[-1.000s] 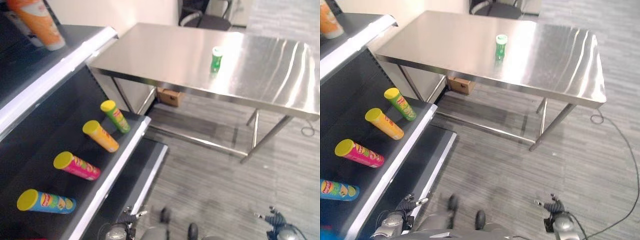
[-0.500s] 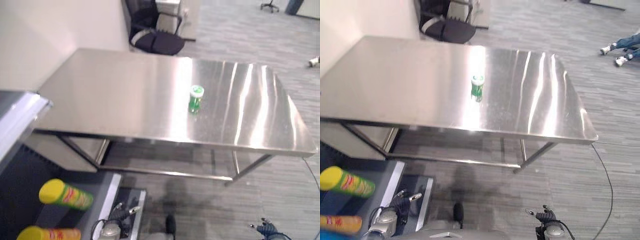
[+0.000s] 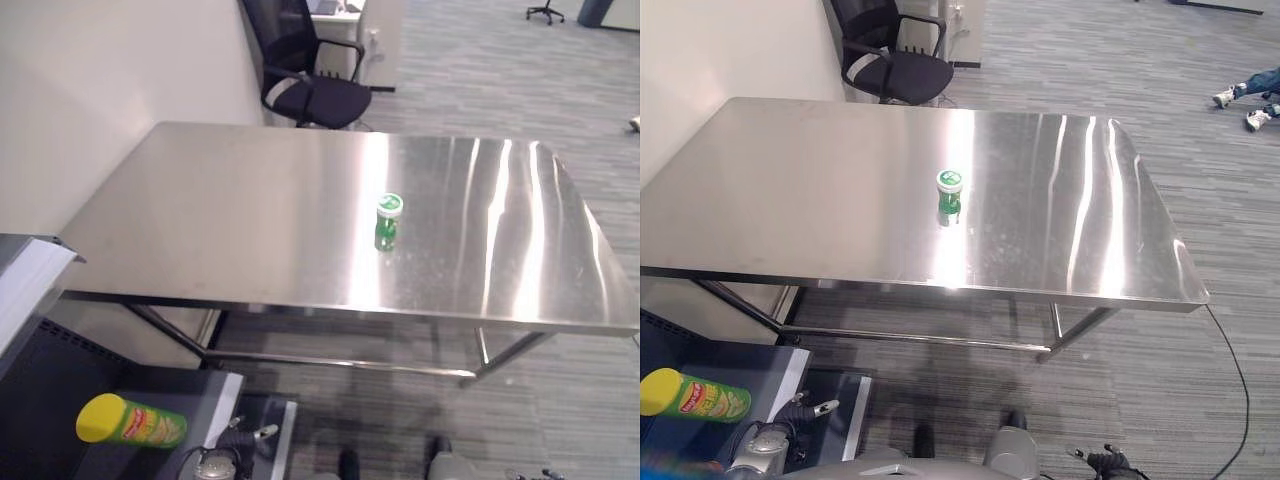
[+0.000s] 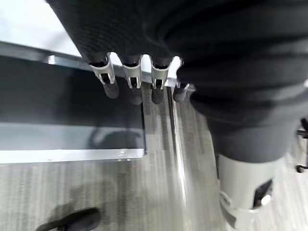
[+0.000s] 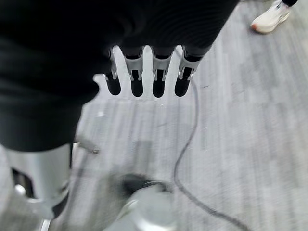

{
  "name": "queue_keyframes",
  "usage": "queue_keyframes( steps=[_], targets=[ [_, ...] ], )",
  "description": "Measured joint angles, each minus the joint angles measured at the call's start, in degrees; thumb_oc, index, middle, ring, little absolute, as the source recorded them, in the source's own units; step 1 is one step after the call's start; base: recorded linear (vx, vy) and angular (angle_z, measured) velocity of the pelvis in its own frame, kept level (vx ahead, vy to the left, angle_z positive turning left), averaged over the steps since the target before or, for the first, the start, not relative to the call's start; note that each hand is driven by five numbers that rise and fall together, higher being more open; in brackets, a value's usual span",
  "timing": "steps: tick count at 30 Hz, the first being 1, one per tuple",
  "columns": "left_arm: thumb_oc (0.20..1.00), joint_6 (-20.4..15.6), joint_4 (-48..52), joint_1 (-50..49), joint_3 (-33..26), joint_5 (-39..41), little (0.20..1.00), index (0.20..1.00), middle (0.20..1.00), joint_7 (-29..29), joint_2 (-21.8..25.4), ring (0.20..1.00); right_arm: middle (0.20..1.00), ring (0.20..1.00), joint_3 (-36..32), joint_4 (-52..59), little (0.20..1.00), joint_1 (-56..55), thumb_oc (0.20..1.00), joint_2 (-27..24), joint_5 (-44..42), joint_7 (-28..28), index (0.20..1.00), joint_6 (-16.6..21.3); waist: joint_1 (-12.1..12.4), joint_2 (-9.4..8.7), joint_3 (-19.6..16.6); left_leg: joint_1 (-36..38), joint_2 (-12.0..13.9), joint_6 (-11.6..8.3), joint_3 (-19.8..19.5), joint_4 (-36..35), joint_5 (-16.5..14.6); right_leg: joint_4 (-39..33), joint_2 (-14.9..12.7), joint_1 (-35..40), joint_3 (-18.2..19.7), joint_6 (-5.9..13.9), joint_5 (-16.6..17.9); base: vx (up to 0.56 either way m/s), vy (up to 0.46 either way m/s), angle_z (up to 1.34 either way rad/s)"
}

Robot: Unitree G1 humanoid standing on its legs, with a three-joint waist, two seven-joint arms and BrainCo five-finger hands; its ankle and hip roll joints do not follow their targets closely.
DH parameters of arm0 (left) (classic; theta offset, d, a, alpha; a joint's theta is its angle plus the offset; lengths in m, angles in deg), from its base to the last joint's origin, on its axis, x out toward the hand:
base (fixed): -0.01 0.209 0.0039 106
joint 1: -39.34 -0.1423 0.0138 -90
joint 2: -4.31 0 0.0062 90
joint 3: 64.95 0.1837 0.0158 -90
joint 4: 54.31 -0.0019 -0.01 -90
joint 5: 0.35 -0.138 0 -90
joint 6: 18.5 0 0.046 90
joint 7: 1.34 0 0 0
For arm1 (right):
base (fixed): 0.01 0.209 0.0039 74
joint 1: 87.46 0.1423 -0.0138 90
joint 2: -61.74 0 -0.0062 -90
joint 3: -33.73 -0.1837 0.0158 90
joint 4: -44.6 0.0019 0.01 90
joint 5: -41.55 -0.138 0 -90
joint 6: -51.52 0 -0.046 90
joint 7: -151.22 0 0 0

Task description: Put the goods on the table back onto the shelves and tidy them up.

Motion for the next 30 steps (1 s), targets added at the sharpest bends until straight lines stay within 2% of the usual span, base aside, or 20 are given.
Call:
queue_keyframes(
  steps=[1,2,3,4,6,9,14,17,18,19,20,22,23,24,26,28,30],
  targets=[
    [1.0,-0.02,0.18,-0.88,-0.02,0.0,1.0,1.0,1.0,-0.06,0.19,1.0,1.0,1.0,-0.09,0.0,1.0,-1.35,1.0,0.1,-0.4,0.05,1.0,0.02,0.32,-1.72,-0.78,0.68,-0.49,-1.09,0.15,0.0,-0.67,-0.21,0.35,0.86,0.07,-1.47,1.29,0.12,-0.148,0.41],
    [1.0,-0.01,0.3,-2.32,-0.04,0.0,1.0,1.0,1.0,-0.11,-0.09,1.0,1.0,1.0,-1.35,-0.19,1.0,-1.88,1.0,-0.09,-1.03,0.01,1.0,-0.1,0.24,-2.35,-1.44,1.6,-0.19,-2.29,-0.04,-0.02,-1.41,-1.68,0.64,2.12,0.2,-1.8,5.44,0.11,-0.184,0.08],
    [1.0,0.0,0.53,-4.8,-0.02,0.01,1.0,1.0,1.0,-0.35,-0.36,1.0,1.0,1.0,-3.4,-0.21,1.0,-2.95,1.0,-0.31,-2.1,0.03,1.0,-0.04,0.19,-2.23,-3.35,2.2,2.26,-4.32,-0.1,-0.01,-2.65,-5.57,2.81,4.73,-1.75,-2.82,7.86,0.13,-0.197,0.05],
    [1.0,0.0,0.59,-4.92,-0.01,0.01,1.0,1.0,1.0,-0.41,-0.48,1.0,1.0,1.0,-5.68,-1.1,1.0,-3.12,1.0,-0.82,-2.76,0.06,1.0,-0.04,0.18,-1.7,-4.16,2.48,4.33,-6.07,-0.5,0.0,-2.8,-6.62,4.91,5.56,-2.61,-4.04,8.04,0.12,-0.161,0.07],
    [1.0,-0.02,0.69,-4.45,0.0,0.0,1.0,1.0,1.0,-0.49,-0.86,1.0,1.0,1.0,-6.96,-1.64,1.0,-3.31,1.0,-2.09,-4.53,0.03,1.0,-0.07,-0.04,-1.15,-4.5,2.87,5.88,-6.93,-1.17,0.01,-3.13,-6.61,6.41,6.29,-3.6,-5.33,7.53,0.07,-0.065,0.13],
    [1.0,-0.02,0.72,-3.64,0.02,0.0,1.0,1.0,1.0,-0.73,-1.76,1.0,1.0,1.0,-9.02,-2.33,1.0,-3.48,1.0,-4.39,-5.14,0.1,1.0,0.09,-0.14,-0.42,-5.03,3.3,7.23,-7.96,-0.97,0.3,-3.55,-6.5,7.8,6.63,-3.72,-6.07,7.29,0.06,-0.051,-0.02],
    [1.0,0.0,0.58,-2.55,0.11,-0.01,1.0,1.0,1.0,-1.01,-2.14,1.0,1.0,1.0,-14.41,-4.33,1.0,-4.64,1.0,-7.94,-7.24,-0.41,1.0,0.25,-0.47,-0.24,-5.2,3.73,7.16,-8.43,-0.29,-0.01,-3.89,-6.54,7.83,6.79,-3.28,-6.1,7.03,0.05,-0.028,-0.06],
    [1.0,0.01,0.45,-2.74,0.11,-0.09,1.0,1.0,1.0,-1.04,-1.92,1.0,1.0,1.0,-21.61,-4.34,1.0,-7.38,1.0,-10.4,-10.22,-0.39,1.0,0.26,-1.79,-0.46,-5.32,3.74,6.96,-8.52,0.26,-0.01,-4.0,-6.46,7.69,6.59,-2.62,-5.66,6.62,0.05,-0.009,-0.08],
    [1.0,0.01,0.53,-2.85,0.08,-0.15,1.0,1.0,1.0,-1.04,-1.76,1.0,1.0,1.0,-27.36,0.16,1.0,-10.48,1.0,-12.09,-11.74,-1.56,1.0,0.08,-3.16,-0.72,-5.19,3.68,6.93,-8.54,0.39,-0.03,-4.02,-6.36,7.66,6.49,-2.38,-5.67,6.63,0.04,0.003,-0.08],
    [1.0,0.03,0.5,-2.88,0.09,-0.17,1.0,1.0,1.0,-1.03,-1.74,1.0,1.0,1.0,-28.29,2.33,1.0,-11.63,1.0,-13.21,-12.39,-2.56,1.0,0.66,-3.42,-0.45,-5.43,3.71,6.92,-8.54,0.49,-0.03,-4.04,-6.35,7.66,6.44,-2.35,-5.66,6.63,0.03,0.01,-0.08],
    [1.0,-0.03,0.8,-3.05,0.05,-0.32,1.0,1.0,1.0,-1.03,-1.92,1.0,1.0,1.0,-31.28,9.45,1.0,-14.72,1.0,-13.34,-12.71,-3.82,1.0,0.14,-4.15,-0.34,-5.47,3.63,6.94,-8.62,0.65,-0.05,-4.13,-6.51,7.66,6.29,-2.17,-5.71,6.66,0.03,0.02,-0.05],
    [1.0,-0.03,0.85,-2.9,0.01,-0.72,1.0,1.0,1.0,-1.02,-2.06,1.0,1.0,1.0,-31.87,15.92,1.0,-16.98,1.0,-15.66,-12.57,-5.85,1.0,1.27,-5.02,-0.31,-5.61,3.7,6.97,-8.49,0.96,-0.05,-4.36,-6.58,7.75,6.23,-1.9,-5.71,6.66,0.03,0.034,-0.12],
    [1.0,-0.03,2.37,-4.43,-0.61,-1.88,1.0,1.0,1.0,-1.03,-2.49,1.0,1.0,1.0,-37.01,29.76,1.0,-18.37,1.0,-18.74,-8.91,-8.12,1.0,-0.5,-6.65,0.2,-5.99,3.63,6.9,-8.72,1.68,-0.07,-4.66,-6.6,7.72,5.84,-1.47,-5.76,6.81,0.02,0.028,-0.23],
    [1.0,-0.01,2.25,-4.63,-0.59,-2.46,1.0,1.0,1.0,-1.04,-2.81,1.0,1.0,1.0,-37.97,32.74,1.0,-19.04,1.0,-21.05,-7.37,-9.39,1.0,0.4,-6.89,0.45,-6.12,3.62,6.86,-8.59,1.91,-0.06,-4.74,-6.59,7.68,5.66,-0.95,-5.76,6.93,0.01,0.017,-0.15],
    [1.0,-0.07,2.34,-4.14,-0.61,-2.5,1.0,1.0,1.0,-1.04,-3.04,1.0,1.0,1.0,-38.65,34.08,1.0,-18.65,1.0,-25.49,-4.29,-11.72,1.0,2.04,-6.6,-0.35,-6.6,3.4,6.93,-8.57,1.82,-0.06,-4.7,-6.58,7.75,5.55,-1.15,-5.79,6.98,0.0,0.006,0.03],
    [1.0,-0.06,2.35,-3.9,-0.54,-2.52,1.0,1.0,1.0,-1.07,-3.05,1.0,1.0,1.0,-38.57,34.85,1.0,-17.48,1.0,-27.02,-3.27,-12.49,1.0,2.01,-5.87,-1.48,-7.6,2.91,7.21,-8.55,1.69,-0.05,-4.65,-6.55,7.97,5.22,-1.48,-5.88,6.97,0.0,0.015,0.07],
    [1.0,0.01,2.3,-5.48,0.18,-2.84,1.0,1.0,1.0,-1.24,-3.45,1.0,1.0,1.0,-37.7,41.62,1.0,-15.05,1.0,-29.33,-1.32,-12.41,1.0,1.21,-6.13,-1.49,-7.83,2.77,7.06,-8.52,1.82,-0.06,-4.66,-6.59,7.8,5.04,-1.53,-5.87,7.06,0.0,0.004,0.04]
  ],
)
